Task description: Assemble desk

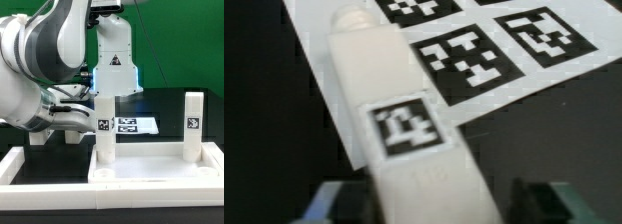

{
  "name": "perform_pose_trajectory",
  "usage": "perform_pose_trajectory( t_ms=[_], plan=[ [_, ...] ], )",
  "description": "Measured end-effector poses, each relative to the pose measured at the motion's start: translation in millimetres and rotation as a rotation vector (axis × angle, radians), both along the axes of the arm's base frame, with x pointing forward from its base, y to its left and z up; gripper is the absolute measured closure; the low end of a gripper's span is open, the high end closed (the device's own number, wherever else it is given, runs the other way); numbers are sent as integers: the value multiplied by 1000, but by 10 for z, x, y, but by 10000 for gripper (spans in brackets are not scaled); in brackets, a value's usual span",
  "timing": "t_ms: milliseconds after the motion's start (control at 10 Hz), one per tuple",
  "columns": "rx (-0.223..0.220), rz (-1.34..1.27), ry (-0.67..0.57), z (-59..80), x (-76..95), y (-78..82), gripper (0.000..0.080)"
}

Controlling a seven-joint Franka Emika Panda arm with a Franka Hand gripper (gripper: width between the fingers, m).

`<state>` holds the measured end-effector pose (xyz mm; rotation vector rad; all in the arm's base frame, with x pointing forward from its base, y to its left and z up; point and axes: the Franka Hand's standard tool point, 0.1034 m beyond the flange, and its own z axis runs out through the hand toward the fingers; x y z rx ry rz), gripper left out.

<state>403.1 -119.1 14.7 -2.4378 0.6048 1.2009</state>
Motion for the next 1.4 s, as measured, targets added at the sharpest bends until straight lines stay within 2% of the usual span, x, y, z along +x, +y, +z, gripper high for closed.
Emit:
perform_pose_trajectory(
  t_ms=[100,900,1000,1200,1400],
  plan=[
    [0,0,0,0,0,0,512],
    [6,2,0,30,1,-6,511],
    [25,-2,6,212,16,-19,511],
    [37,-21,-28,561,62,-34,511],
    [40,-32,-58,814,96,49,511]
  ],
)
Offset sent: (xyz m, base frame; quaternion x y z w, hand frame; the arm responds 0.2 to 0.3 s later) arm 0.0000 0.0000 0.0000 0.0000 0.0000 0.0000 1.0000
